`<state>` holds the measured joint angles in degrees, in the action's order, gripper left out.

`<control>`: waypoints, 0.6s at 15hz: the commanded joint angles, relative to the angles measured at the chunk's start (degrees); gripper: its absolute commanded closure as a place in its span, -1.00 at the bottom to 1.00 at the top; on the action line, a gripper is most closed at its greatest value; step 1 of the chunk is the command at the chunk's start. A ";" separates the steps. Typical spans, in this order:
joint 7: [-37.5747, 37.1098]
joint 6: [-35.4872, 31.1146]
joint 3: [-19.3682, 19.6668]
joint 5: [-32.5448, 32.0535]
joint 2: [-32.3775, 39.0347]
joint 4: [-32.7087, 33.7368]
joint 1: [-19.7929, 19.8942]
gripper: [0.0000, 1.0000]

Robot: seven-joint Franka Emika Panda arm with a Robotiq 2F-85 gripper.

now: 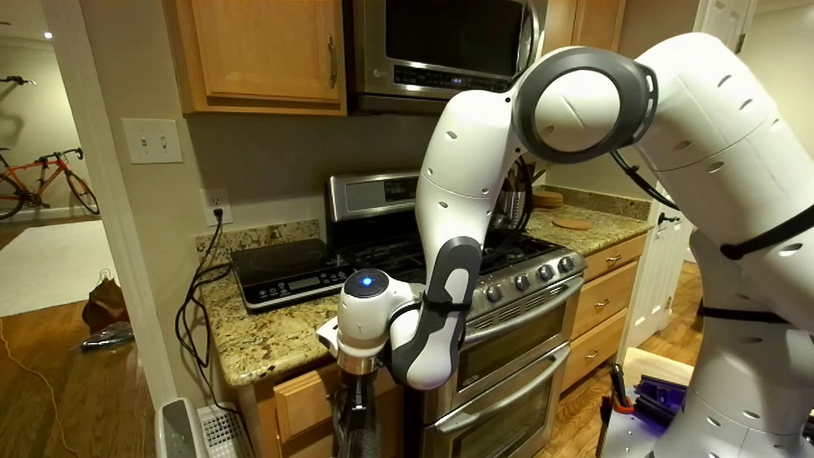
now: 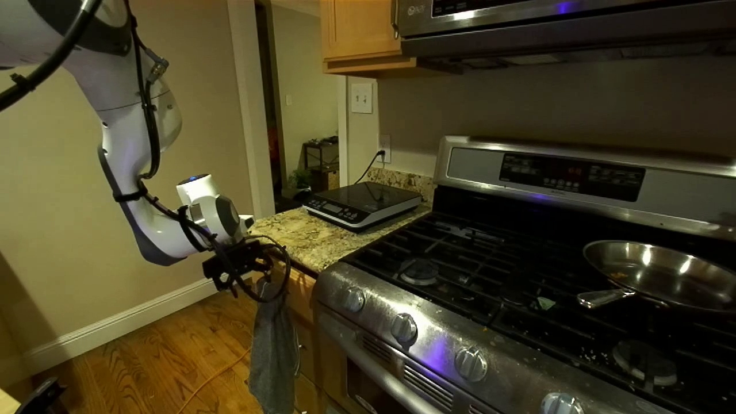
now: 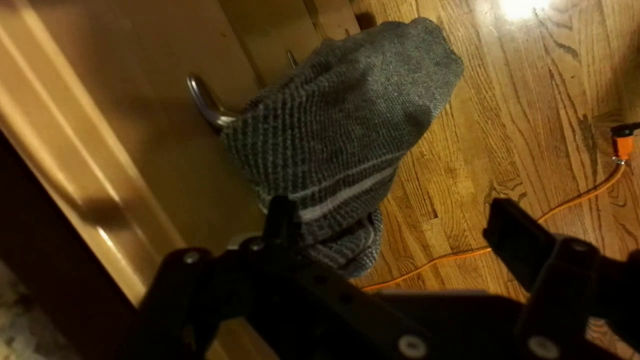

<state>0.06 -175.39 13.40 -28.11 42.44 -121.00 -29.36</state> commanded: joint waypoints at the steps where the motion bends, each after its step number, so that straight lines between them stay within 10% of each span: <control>1: 1.21 -3.62 4.83 -0.90 2.85 1.28 -3.71 -1.00; 8: 2.73 -6.59 11.06 1.07 5.68 1.35 -9.83 -1.00; 9: 2.99 -6.68 10.66 1.39 5.97 1.32 -9.55 -0.65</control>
<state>1.45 -179.65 22.23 -27.81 46.93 -119.87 -37.78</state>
